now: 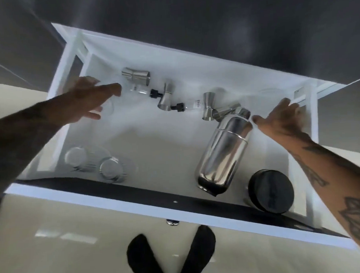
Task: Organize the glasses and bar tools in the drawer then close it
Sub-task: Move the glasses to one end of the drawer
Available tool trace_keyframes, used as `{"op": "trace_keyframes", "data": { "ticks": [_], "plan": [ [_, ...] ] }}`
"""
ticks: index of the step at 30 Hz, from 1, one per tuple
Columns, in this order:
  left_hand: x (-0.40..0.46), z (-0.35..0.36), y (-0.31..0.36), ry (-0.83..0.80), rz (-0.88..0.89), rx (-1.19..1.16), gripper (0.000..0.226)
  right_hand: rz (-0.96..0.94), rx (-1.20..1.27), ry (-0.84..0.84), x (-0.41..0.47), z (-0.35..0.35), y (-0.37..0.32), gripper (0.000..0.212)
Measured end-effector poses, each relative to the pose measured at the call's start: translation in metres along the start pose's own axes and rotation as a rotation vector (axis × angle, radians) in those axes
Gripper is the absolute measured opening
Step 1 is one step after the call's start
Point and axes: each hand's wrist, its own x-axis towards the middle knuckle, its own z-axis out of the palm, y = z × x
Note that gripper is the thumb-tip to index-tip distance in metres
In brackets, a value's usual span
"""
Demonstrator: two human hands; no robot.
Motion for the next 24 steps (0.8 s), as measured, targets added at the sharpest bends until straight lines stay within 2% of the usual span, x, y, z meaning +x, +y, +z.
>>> {"op": "trace_keyframes", "data": {
  "ticks": [2,5,8,12,14,17,20,24],
  "plan": [
    [-0.017,-0.006,0.007,0.053,0.041,0.037,0.092,-0.038,-0.031,0.044,0.0,0.013,0.0,0.091],
    [-0.028,-0.018,-0.002,0.177,0.156,0.292,0.083,-0.032,0.003,0.06,0.0,0.021,-0.007,0.087],
    [-0.031,-0.018,-0.016,0.119,0.202,0.487,0.079,0.003,0.073,-0.012,-0.002,0.017,-0.01,0.091],
    [-0.024,-0.009,-0.026,0.104,0.223,0.508,0.073,0.022,0.248,-0.016,-0.019,-0.006,-0.011,0.095],
    [-0.019,-0.009,-0.026,0.134,0.253,0.512,0.071,-0.031,0.294,0.048,-0.038,-0.018,-0.01,0.086],
    [-0.015,-0.011,-0.025,0.083,0.231,0.596,0.072,-0.103,0.383,0.114,-0.068,-0.034,-0.004,0.074],
    [-0.014,-0.008,-0.025,-0.001,0.192,0.71,0.075,-0.261,0.475,0.033,-0.104,-0.055,-0.003,0.076],
    [-0.002,0.007,-0.025,-0.021,0.164,1.038,0.096,-0.454,0.628,-0.068,-0.158,-0.065,-0.037,0.057]
  ]
}}
